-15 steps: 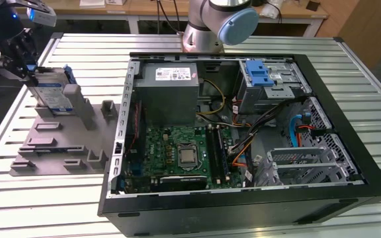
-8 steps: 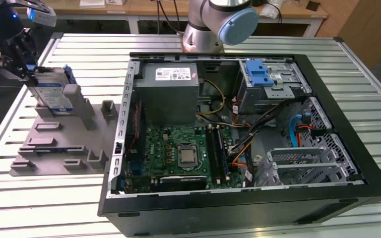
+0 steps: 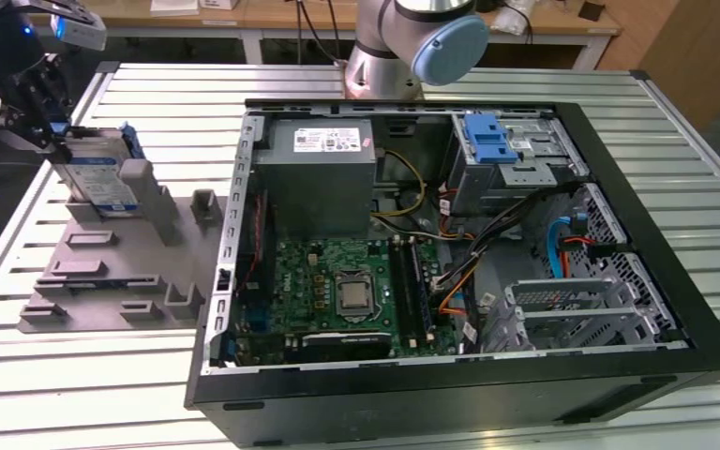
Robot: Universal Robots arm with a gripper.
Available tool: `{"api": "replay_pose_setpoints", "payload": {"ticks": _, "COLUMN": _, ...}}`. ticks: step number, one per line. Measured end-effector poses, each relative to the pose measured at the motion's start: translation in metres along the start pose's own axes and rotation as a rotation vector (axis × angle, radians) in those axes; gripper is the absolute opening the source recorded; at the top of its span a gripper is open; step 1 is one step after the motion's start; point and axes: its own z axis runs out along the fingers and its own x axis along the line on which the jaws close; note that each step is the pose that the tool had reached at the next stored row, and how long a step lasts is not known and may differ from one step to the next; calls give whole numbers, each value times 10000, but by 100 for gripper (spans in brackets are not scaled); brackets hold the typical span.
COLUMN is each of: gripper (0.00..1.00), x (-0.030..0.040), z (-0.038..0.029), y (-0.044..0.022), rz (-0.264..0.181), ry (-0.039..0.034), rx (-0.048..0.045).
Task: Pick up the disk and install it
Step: 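Pick up the disk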
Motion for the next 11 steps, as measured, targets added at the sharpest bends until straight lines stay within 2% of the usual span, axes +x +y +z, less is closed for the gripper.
{"api": "replay_pose_setpoints", "payload": {"ticks": 11, "gripper": 36, "x": 0, "z": -59, "y": 1, "rz": 1, "ry": 14, "rx": 1}}
